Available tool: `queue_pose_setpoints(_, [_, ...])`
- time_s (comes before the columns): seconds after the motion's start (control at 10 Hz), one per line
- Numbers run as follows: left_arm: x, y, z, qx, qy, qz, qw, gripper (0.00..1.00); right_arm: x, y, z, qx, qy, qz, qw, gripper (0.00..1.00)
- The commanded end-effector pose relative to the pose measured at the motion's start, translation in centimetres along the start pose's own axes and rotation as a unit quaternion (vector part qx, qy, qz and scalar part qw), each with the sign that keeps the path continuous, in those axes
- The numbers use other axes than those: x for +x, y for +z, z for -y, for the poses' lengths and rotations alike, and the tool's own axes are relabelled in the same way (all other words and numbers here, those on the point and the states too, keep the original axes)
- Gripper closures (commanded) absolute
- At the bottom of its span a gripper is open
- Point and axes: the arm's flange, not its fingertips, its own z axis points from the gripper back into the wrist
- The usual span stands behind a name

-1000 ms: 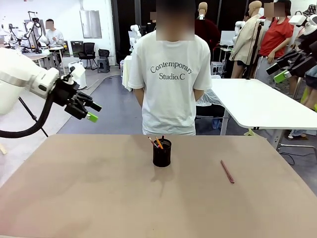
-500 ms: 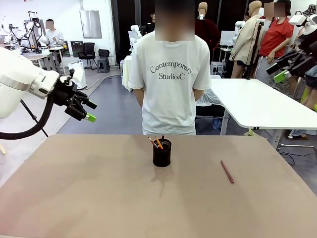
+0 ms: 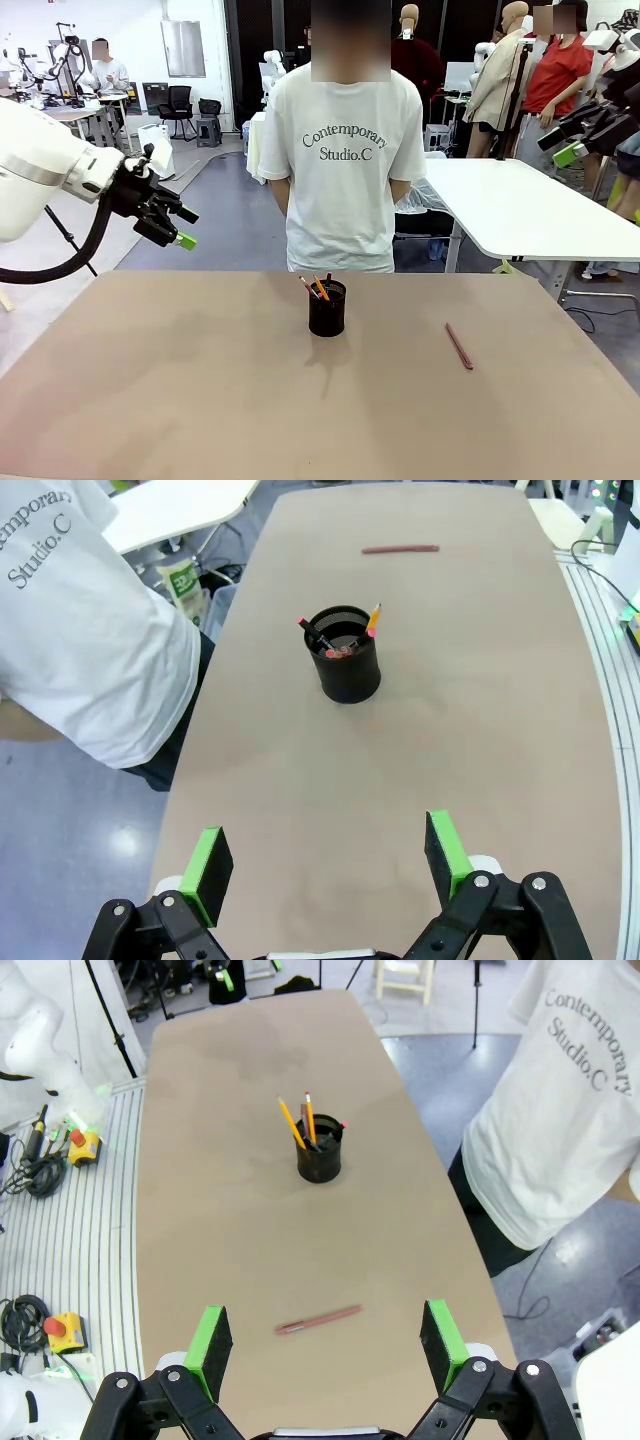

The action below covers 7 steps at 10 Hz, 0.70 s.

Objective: Place the pens into the pen holder.
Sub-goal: Pick up a writing instrument from the table and place it into the Pen holder.

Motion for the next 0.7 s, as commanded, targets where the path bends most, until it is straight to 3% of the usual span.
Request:
queue_pose_setpoints(0.0, [0.11, 0.37, 0.09, 0.004, 0.004, -0.001, 1.000, 0.00, 0.08, 0.03, -0.21, 0.000, 0.002, 0.003, 1.000, 0.00])
queue_pose_setpoints(0.6, [0.11, 0.37, 0.09, 0.004, 0.004, -0.001, 1.000, 0.00, 0.08, 0.03, -0.21, 0.000, 0.002, 0.003, 1.000, 0.00])
